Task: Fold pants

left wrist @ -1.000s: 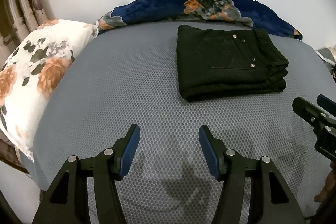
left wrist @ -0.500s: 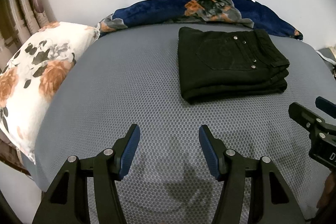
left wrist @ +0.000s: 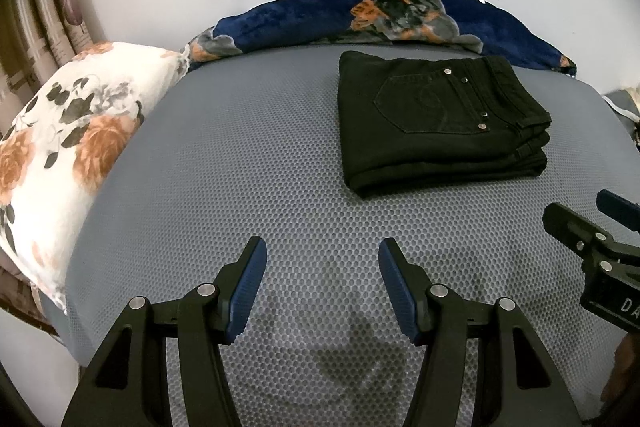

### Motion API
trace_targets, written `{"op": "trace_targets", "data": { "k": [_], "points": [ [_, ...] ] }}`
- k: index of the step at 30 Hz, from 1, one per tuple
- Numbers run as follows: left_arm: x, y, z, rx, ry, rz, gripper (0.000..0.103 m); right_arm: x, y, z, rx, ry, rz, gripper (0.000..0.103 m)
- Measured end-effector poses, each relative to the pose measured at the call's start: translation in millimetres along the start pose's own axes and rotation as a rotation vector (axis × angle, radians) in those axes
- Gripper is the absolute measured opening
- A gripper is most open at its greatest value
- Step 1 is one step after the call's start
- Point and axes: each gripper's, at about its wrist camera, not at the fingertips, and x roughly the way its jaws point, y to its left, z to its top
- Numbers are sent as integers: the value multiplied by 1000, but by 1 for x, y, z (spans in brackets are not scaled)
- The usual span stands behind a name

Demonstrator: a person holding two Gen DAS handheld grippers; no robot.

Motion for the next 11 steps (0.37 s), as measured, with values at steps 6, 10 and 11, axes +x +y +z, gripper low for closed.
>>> {"op": "trace_targets", "data": {
  "k": [6, 10, 11],
  "points": [
    [1, 2, 0, -1, -2, -11, 59, 1, 1, -1, -1, 6, -5, 90],
    [0, 3, -1, 0, -2, -20, 59, 2, 4, -2, -7, 7, -6, 90],
    [1, 3, -1, -1, 3, -25, 60, 2, 4, -2, -9, 8, -7, 90]
  ]
}}
